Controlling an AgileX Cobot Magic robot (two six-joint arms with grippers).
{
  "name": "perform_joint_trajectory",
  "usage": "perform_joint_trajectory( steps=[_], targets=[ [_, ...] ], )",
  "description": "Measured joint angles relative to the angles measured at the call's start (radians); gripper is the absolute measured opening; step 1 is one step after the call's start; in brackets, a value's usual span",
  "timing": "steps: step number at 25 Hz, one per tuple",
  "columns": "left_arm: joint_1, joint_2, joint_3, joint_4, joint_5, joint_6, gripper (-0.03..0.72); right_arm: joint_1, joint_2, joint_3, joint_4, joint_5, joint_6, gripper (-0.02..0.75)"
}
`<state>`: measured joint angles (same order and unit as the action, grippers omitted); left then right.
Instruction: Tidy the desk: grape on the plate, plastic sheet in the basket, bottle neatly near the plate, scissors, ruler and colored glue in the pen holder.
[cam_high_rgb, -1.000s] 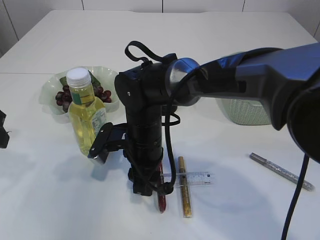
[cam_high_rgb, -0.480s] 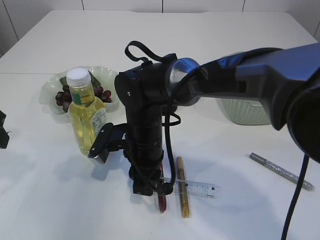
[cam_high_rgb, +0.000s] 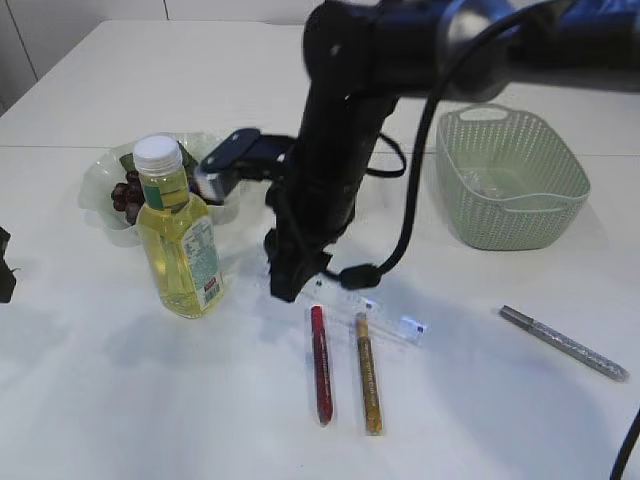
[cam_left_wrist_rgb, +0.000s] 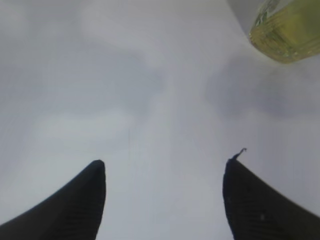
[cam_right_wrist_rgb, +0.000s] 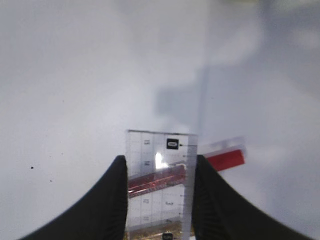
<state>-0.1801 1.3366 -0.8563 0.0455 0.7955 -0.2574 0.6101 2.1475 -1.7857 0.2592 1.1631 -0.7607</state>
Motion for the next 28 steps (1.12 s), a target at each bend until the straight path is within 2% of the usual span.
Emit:
perform_joint_trajectory(
  steps=[4,10,13,18,23,28],
  targets=[
    [0.0,0.0,0.0,0.0,0.006,0.0,0.537,-0.124,-0.08,0.0,0.158,-0.013,-0.084,0.288],
    [0.0,0.0,0.0,0.0,0.016,0.0,0.537,-0.358,-0.126,0.0,0.579,-0.068,-0.273,0.288],
    [0.0,0.0,0.0,0.0,0.039,0.0,0.537,-0.434,-0.126,0.0,0.754,-0.12,-0.392,0.288],
    [0.0,0.0,0.0,-0.002,0.083,0.0,0.537,-0.461,-0.126,0.0,1.002,-0.248,-0.61,0.288],
    [0.0,0.0,0.0,-0.015,0.11,0.0,0.537,-0.459,-0.073,0.0,1.309,-0.311,-0.812,0.288],
    [0.0,0.0,0.0,-0.018,0.135,0.0,0.526,-0.449,-0.018,0.0,1.452,-0.439,-0.876,0.288]
  ],
)
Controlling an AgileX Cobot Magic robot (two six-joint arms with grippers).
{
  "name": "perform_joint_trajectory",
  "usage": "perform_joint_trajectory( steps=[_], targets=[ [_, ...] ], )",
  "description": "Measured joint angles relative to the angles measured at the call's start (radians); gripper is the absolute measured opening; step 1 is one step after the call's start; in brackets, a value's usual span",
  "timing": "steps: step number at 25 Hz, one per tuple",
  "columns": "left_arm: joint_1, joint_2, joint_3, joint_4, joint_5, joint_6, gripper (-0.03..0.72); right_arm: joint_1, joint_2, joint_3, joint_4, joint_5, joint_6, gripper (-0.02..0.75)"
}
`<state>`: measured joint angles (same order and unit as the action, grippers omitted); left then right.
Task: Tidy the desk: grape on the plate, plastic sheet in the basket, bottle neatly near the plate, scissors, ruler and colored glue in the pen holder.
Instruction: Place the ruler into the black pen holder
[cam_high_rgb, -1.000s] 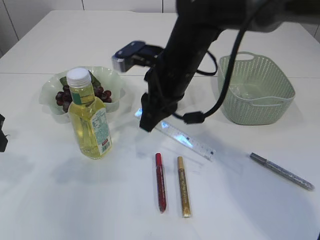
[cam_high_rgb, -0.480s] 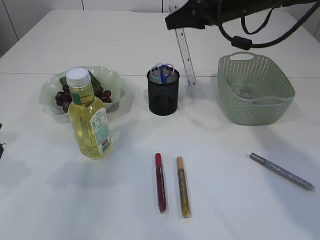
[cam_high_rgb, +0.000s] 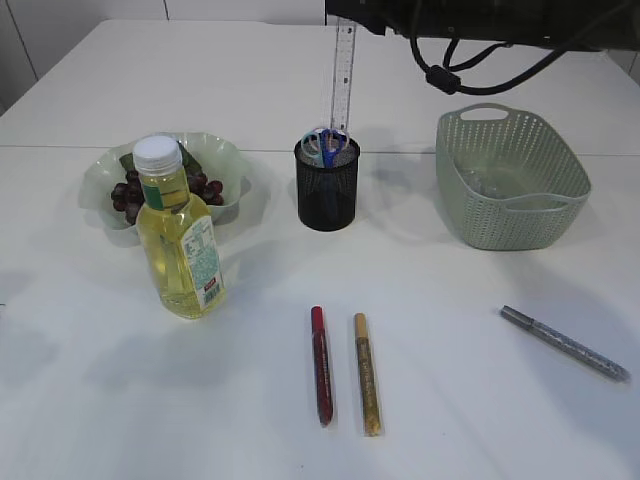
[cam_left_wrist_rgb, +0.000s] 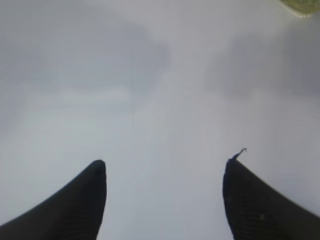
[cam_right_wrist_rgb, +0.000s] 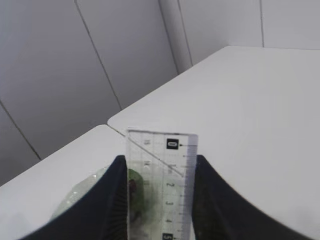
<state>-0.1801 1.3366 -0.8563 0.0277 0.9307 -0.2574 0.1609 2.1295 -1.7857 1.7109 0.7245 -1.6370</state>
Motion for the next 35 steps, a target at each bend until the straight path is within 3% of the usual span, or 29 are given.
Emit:
perform_joint_trajectory(
  steps=[7,24,27,31,35],
  targets=[
    [0.0,0.0,0.0,-0.002,0.001,0.0,0.522,0.028,0.035,0.0,0.064,-0.097,-0.057,0.288],
    [0.0,0.0,0.0,-0.002,-0.001,0.0,0.519,0.042,0.155,0.001,0.075,-0.122,-0.187,0.297],
    [0.0,0.0,0.0,-0.002,-0.001,0.0,0.519,0.042,0.166,-0.003,0.075,-0.125,-0.189,0.343],
    [0.0,0.0,0.0,-0.002,-0.001,0.0,0.519,0.042,0.167,-0.011,0.075,-0.125,-0.189,0.485],
    [0.0,0.0,0.0,-0.002,-0.001,0.0,0.513,0.042,0.164,-0.012,0.075,-0.109,-0.166,0.525]
  ],
)
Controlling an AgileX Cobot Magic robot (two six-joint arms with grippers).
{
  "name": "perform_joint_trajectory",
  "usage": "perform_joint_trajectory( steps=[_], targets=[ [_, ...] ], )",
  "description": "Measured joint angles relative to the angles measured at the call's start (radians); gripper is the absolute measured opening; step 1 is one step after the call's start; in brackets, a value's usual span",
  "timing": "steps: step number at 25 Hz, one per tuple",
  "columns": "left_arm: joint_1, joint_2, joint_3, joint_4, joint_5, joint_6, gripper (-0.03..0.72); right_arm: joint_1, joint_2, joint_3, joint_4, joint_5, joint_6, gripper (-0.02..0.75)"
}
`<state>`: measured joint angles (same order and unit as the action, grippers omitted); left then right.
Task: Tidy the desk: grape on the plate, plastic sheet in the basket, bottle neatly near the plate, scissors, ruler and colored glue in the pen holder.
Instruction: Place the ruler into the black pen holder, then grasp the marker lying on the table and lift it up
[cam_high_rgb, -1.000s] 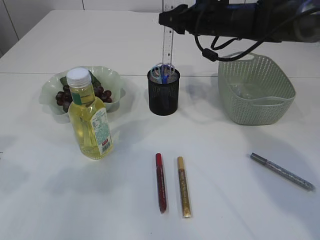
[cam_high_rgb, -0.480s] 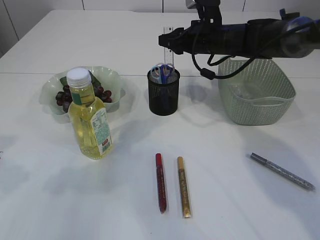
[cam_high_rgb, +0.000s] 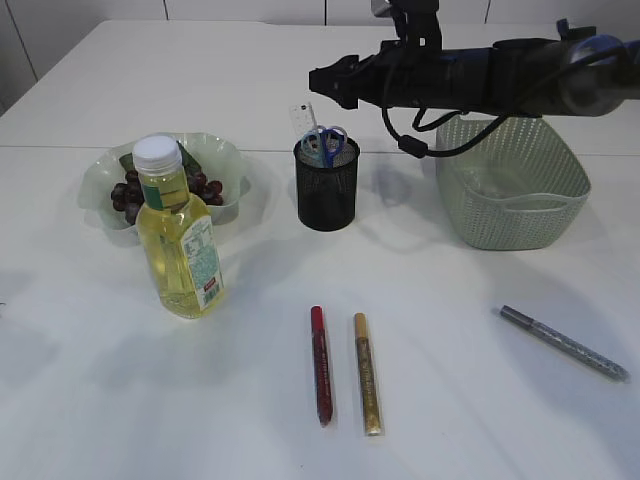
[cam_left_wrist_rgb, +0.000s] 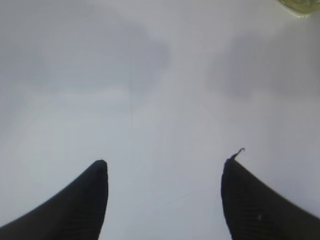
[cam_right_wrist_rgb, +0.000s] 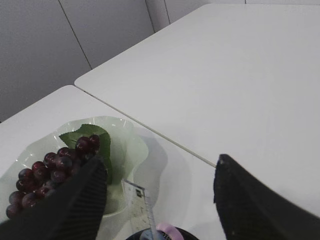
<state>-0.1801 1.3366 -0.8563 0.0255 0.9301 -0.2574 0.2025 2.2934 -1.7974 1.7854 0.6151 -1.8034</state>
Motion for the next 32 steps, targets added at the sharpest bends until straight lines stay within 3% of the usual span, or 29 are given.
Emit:
perform_joint_trajectory(
  steps=[3,5,9,13,18,21,25,32],
  targets=[
    [0.0,0.0,0.0,0.0,-0.002,0.0,0.511,0.0,-0.028,0.0,-0.06,-0.015,0.113,0.53],
    [0.0,0.0,0.0,0.0,-0.002,0.0,0.511,0.0,-0.071,0.0,-0.205,-0.026,0.25,0.531],
    [0.0,0.0,0.0,0.0,-0.002,0.0,0.508,0.0,-0.185,-0.002,-0.681,0.013,0.732,0.525],
    [0.0,0.0,0.0,0.0,-0.002,0.0,0.507,0.0,-0.296,-0.002,-1.172,0.221,1.189,0.489],
    [0.0,0.0,0.0,0.0,-0.002,0.0,0.506,0.0,-0.378,-0.002,-1.553,0.521,1.418,0.48],
    [0.0,0.0,0.0,0.0,0.001,0.0,0.505,0.0,-0.401,0.0,-1.65,0.588,1.459,0.479],
    [0.0,0.0,0.0,0.02,0.013,0.0,0.505,0.0,-0.419,0.046,-1.677,0.608,1.466,0.479],
    [0.0,0.0,0.0,0.024,0.019,0.0,0.505,0.0,-0.469,0.324,-1.718,0.602,1.439,0.478]
  ],
)
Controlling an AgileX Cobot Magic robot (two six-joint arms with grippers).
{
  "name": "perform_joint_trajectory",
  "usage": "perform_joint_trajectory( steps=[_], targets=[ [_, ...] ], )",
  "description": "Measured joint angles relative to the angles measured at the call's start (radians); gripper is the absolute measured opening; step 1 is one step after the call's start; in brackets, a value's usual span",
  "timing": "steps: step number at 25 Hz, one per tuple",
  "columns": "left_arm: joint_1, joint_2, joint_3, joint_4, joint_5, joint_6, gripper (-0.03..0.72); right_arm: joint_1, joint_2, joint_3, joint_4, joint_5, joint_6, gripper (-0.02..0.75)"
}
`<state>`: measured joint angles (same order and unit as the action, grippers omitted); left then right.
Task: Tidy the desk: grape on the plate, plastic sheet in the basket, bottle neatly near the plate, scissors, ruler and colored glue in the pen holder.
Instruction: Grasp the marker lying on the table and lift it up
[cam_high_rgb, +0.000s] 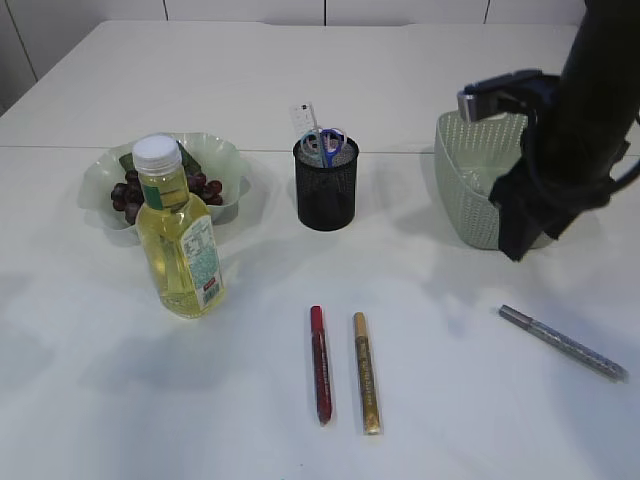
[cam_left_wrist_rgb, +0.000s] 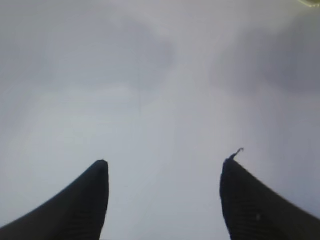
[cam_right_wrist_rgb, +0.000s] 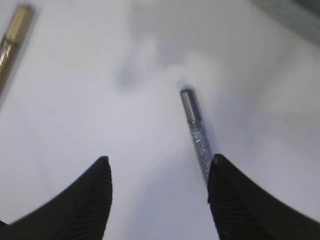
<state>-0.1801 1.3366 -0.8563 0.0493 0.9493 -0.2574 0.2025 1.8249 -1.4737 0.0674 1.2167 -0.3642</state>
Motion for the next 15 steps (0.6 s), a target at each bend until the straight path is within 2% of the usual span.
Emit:
perform_joint_trajectory(
  steps=[6,9,15],
  targets=[
    [0.0,0.0,0.0,0.002,0.002,0.0,0.505,0.0,-0.078,0.251,-0.027,-0.14,-0.157,0.477],
    [0.0,0.0,0.0,0.002,0.002,0.0,0.505,0.0,-0.088,0.306,-0.052,-0.208,-0.186,0.465],
    [0.0,0.0,0.0,0.017,0.002,0.0,0.505,-0.013,-0.089,0.325,-0.067,-0.287,-0.216,0.375]
  ],
)
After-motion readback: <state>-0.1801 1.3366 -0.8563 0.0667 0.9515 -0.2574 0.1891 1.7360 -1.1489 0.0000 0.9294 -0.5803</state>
